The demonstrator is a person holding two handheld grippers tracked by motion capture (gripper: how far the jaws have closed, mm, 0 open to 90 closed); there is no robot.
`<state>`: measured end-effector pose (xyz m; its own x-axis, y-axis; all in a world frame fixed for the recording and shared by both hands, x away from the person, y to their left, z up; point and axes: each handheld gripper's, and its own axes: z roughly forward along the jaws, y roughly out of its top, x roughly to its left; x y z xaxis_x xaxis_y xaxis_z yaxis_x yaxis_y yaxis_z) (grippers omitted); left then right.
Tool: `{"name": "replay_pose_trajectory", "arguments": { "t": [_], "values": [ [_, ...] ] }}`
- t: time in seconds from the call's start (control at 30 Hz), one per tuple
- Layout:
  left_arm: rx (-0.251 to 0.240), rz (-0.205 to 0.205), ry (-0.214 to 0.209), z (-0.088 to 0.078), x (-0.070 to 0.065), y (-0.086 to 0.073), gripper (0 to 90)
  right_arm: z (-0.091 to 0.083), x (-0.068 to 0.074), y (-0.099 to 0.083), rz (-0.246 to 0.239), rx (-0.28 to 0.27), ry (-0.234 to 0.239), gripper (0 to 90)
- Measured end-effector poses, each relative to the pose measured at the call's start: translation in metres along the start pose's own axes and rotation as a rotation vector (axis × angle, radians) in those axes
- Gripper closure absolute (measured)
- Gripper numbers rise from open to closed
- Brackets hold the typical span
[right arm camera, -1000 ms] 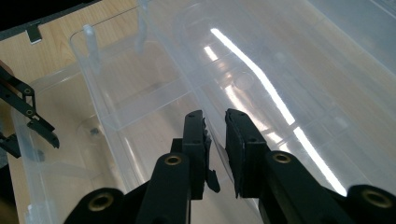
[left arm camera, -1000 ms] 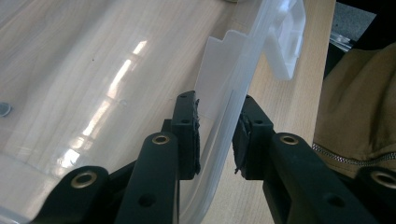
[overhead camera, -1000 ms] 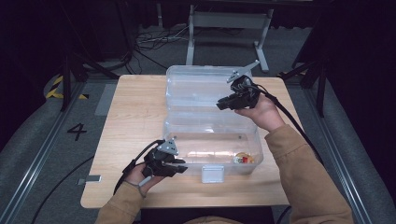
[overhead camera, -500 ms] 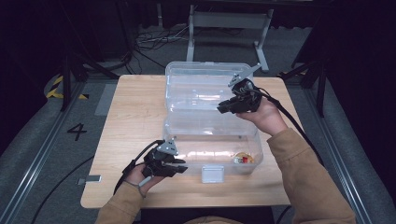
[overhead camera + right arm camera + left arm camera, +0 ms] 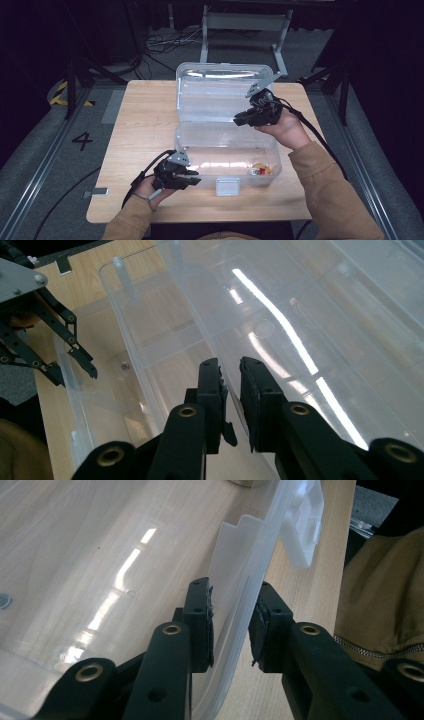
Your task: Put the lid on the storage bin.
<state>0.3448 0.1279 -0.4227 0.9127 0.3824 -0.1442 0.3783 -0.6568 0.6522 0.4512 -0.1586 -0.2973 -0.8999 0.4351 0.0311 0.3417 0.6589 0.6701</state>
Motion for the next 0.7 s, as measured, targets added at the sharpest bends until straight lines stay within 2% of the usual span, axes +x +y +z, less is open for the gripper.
{"name": "replay_pose_trajectory", "arguments": {
  "t": [0.7],
  "values": [
    [-0.004, -0.003, -0.001, 0.0, 0.0, 0.0, 72.5, -0.005, 0.015, -0.009, -0.028, -0.002, 0.013, 80.1]
  ]
}}
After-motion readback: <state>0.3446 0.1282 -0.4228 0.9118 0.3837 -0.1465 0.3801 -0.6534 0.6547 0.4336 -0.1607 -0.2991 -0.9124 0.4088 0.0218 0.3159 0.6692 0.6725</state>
